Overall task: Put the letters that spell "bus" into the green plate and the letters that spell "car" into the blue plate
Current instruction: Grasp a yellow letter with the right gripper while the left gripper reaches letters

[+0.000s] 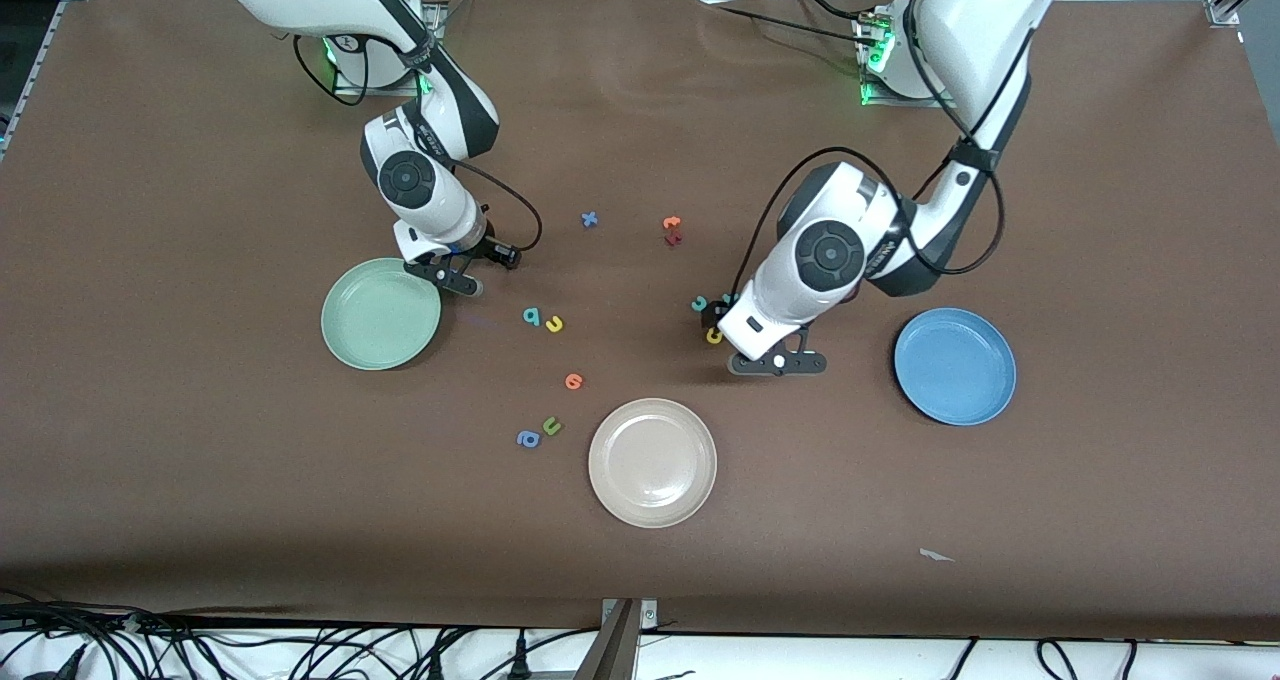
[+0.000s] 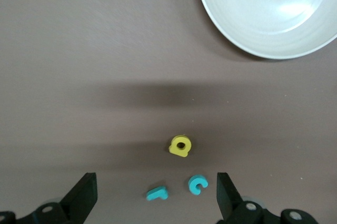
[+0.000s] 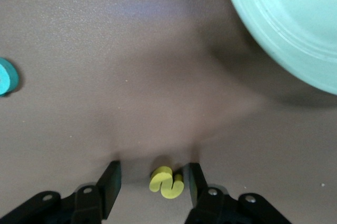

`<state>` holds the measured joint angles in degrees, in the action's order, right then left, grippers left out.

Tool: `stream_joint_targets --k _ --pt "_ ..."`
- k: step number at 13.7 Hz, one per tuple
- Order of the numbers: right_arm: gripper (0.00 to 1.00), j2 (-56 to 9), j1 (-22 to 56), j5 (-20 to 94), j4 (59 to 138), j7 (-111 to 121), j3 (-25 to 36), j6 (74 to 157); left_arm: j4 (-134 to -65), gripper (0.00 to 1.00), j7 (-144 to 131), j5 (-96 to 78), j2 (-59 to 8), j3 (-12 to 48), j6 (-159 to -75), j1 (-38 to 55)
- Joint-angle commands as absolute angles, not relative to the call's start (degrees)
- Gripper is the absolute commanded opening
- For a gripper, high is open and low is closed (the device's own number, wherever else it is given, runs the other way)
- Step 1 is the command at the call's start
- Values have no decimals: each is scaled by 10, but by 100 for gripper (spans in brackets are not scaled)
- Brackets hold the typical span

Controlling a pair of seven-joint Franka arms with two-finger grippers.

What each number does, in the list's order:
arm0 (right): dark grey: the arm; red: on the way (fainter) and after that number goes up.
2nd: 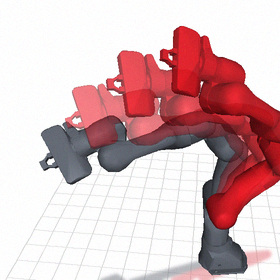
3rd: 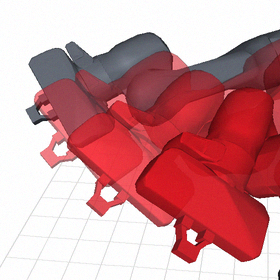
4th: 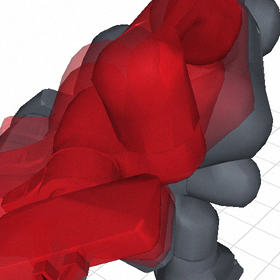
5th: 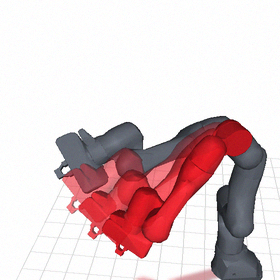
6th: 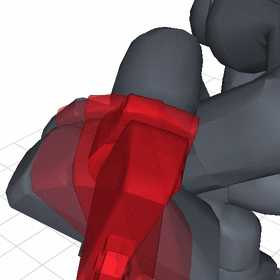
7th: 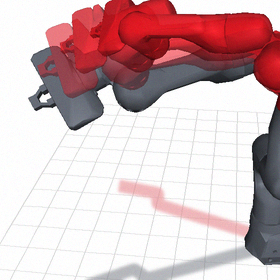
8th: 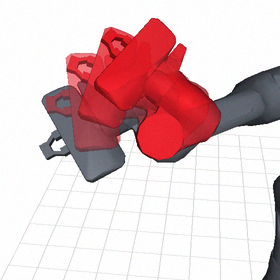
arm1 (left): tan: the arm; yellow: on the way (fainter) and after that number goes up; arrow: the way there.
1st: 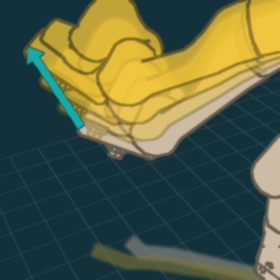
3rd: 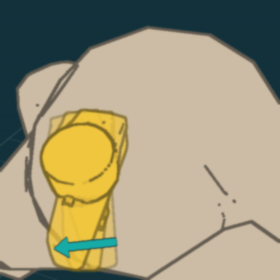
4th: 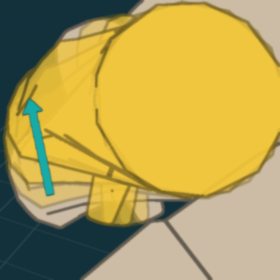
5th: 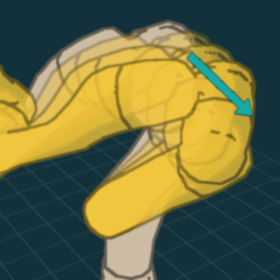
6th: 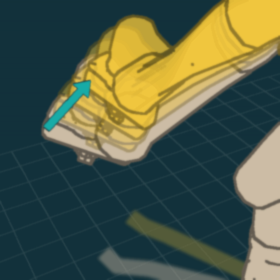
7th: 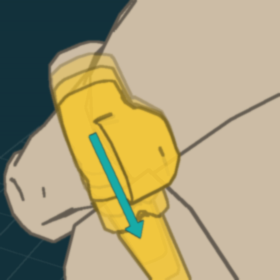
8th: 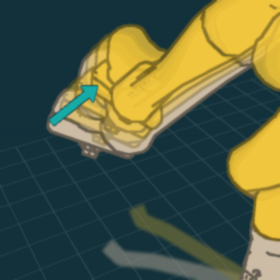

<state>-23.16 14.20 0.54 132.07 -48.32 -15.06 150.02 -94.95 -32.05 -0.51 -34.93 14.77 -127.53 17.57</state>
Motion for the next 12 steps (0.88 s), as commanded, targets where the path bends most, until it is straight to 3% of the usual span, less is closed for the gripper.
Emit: stream_joint_targets --k 1,6,12 --pt "29 -235 148 -1 1325 -489 -146 1503 -983 100 -347 -4 -353 141 -1332 193" --pt "24 -228 149 -2 1318 -482 -145 1478 -982 100 -396 43 -394 139 -1377 212" --pt "25 -187 147 -4 1195 -344 -63 1255 -977 95 -435 91 -409 138 -1377 224"
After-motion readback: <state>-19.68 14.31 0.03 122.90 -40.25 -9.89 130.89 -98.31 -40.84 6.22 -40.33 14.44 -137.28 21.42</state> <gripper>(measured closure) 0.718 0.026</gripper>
